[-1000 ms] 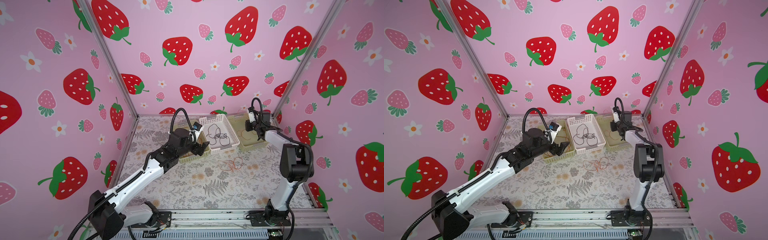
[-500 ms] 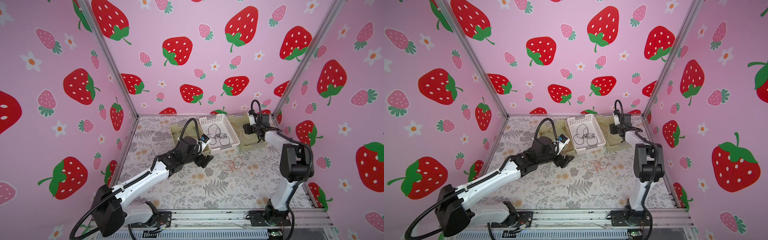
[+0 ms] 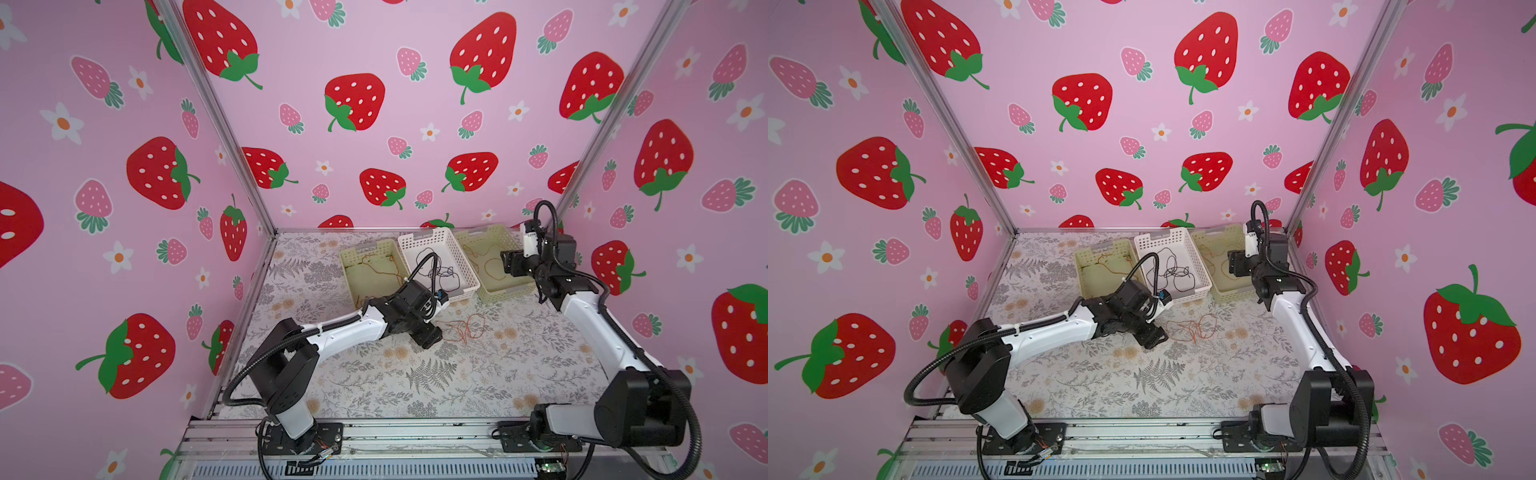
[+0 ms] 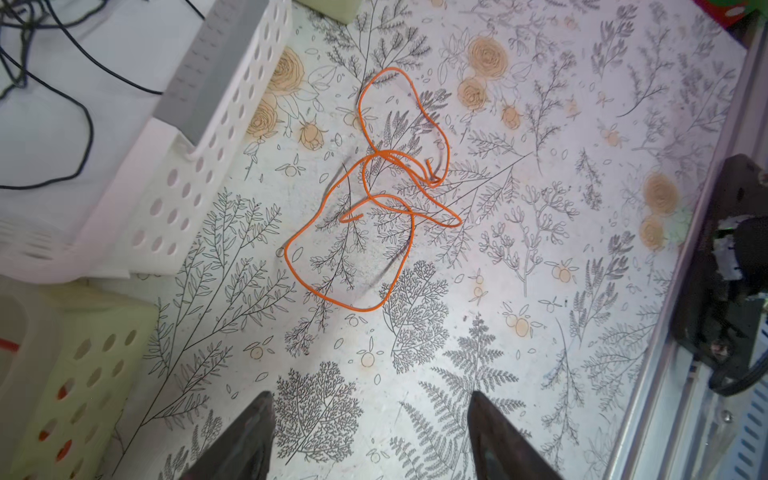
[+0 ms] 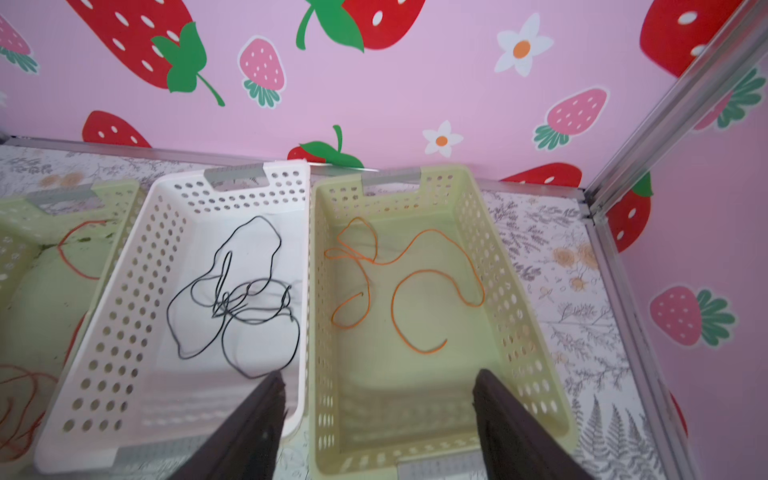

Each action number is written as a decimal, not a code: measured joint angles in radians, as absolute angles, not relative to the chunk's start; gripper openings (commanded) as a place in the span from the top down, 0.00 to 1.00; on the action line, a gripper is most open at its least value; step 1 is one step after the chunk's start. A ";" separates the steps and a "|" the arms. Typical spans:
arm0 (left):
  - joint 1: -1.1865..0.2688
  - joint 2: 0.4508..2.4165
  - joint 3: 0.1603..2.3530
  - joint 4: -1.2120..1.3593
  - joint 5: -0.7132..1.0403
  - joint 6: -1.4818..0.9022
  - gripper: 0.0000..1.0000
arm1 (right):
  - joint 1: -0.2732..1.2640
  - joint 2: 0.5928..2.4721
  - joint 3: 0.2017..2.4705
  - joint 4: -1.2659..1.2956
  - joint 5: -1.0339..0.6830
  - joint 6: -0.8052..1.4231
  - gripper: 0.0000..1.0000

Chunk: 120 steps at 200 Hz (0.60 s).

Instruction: Untangle the cables

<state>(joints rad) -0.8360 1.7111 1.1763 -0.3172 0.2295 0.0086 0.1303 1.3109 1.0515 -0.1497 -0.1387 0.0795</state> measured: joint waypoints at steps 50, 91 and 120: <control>-0.800 1.891 1.478 -0.502 0.290 -0.174 0.31 | 0.141 1.195 0.896 -0.204 -0.188 0.145 0.25; -0.744 2.015 1.584 -0.613 0.377 -0.350 0.29 | 0.149 1.156 0.826 -0.206 -0.212 0.160 0.25; -0.742 2.083 1.590 -0.664 0.432 -0.440 0.30 | 0.149 1.142 0.805 -0.206 -0.219 0.160 0.25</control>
